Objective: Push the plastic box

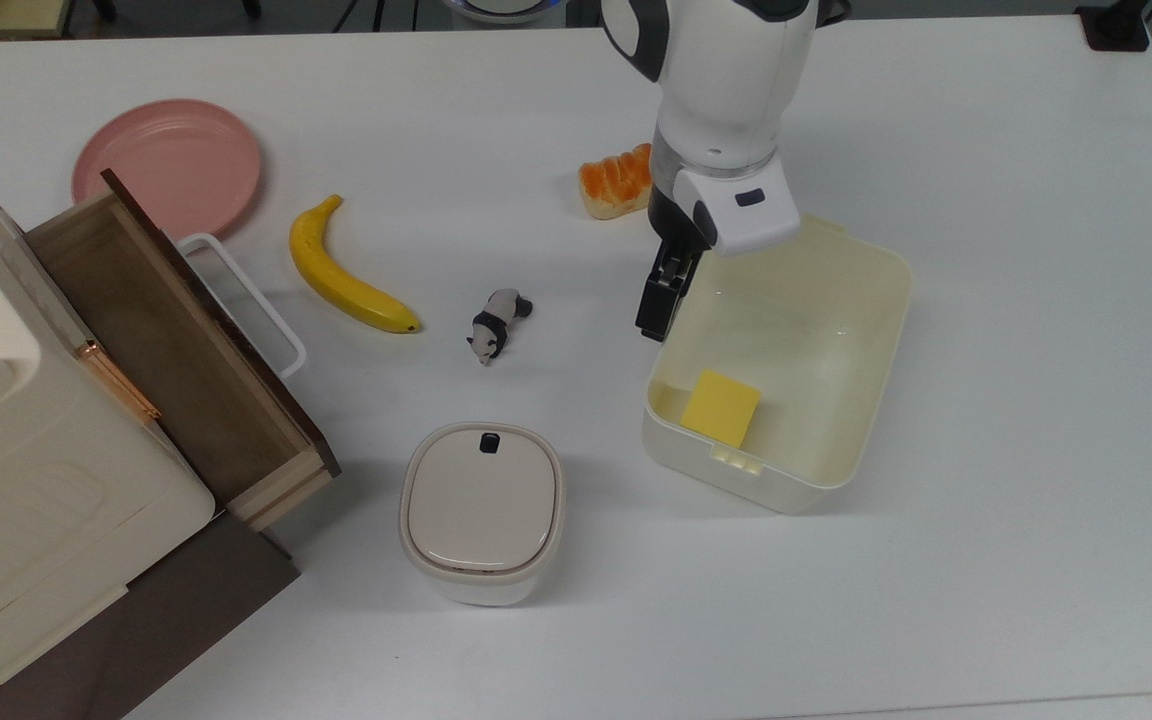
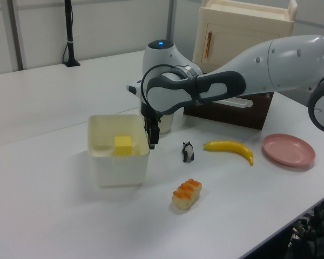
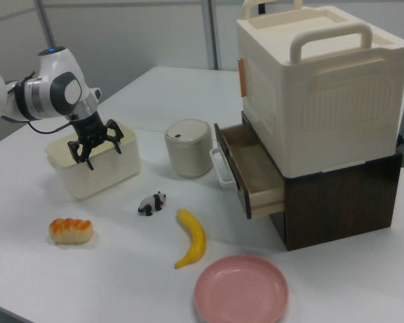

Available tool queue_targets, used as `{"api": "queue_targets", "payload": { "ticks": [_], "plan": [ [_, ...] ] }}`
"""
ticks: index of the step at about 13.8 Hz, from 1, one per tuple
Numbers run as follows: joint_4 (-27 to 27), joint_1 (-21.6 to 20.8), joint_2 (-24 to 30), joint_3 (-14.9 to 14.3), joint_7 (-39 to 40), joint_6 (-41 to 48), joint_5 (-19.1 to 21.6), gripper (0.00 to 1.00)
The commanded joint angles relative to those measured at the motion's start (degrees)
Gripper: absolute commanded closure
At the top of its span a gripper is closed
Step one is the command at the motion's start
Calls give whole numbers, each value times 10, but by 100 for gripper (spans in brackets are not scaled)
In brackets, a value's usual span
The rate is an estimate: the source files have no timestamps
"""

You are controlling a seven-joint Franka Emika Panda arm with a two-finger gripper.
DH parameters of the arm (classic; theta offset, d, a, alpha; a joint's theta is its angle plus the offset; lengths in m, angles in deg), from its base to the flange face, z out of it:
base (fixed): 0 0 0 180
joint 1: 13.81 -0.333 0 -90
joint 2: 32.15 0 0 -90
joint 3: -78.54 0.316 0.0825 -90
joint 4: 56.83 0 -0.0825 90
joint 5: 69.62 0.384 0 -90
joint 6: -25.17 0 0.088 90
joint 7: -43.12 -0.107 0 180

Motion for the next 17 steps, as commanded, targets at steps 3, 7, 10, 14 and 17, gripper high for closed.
{"api": "queue_targets", "payload": {
  "ticks": [3, 7, 10, 14, 17],
  "plan": [
    [-18, -3, 1, -1, -19, -4, -21, 0],
    [26, 30, 63, -1, -19, 34, -20, 0],
    [27, 73, 110, -3, -13, 103, -20, 0],
    [30, 120, 161, -13, -15, 119, -14, 0],
    [22, 136, 194, -14, -36, 179, 4, 0]
  ]
}}
